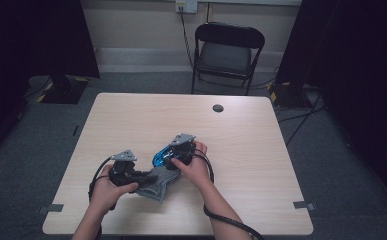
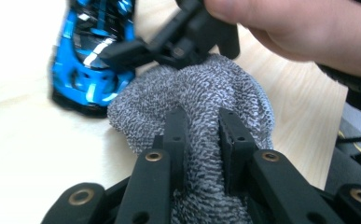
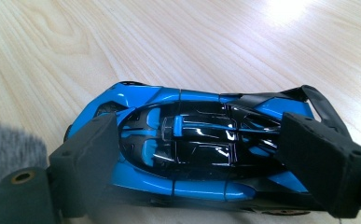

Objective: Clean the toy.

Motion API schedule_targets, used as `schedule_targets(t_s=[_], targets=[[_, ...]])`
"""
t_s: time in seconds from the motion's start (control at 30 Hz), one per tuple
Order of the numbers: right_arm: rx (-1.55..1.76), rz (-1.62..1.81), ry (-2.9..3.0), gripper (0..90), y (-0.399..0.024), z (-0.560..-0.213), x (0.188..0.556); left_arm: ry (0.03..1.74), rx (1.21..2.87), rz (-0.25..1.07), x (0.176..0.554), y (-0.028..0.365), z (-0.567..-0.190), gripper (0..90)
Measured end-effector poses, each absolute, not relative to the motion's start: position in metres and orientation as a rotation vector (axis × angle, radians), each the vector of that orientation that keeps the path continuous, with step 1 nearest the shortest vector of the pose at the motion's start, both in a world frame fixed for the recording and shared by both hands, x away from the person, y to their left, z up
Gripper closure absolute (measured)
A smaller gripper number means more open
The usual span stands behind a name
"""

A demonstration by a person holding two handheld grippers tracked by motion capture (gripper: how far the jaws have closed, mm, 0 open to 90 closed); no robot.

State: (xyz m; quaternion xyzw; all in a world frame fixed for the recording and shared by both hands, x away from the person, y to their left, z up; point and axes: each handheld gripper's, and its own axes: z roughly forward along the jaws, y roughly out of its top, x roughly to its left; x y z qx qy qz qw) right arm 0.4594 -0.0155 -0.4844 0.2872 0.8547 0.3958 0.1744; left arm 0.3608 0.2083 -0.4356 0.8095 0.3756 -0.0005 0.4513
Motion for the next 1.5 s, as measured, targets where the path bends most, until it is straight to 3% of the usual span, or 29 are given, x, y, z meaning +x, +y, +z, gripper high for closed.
schedule_targets(t_s=[0.4,0.93,1.5], targets=[[0.813,1.122,2.423,12.4,-0.016,-0.485,0.459,1.059,1.825,0.154,0.364,0.256,-0.430,75.0],[0.816,1.118,2.426,12.4,-0.015,-0.484,0.459,1.261,1.845,0.309,0.378,0.267,-0.463,74.5],[0.817,1.115,2.427,12.4,-0.015,-0.484,0.459,1.214,2.016,0.222,0.385,0.237,-0.480,74.3]])
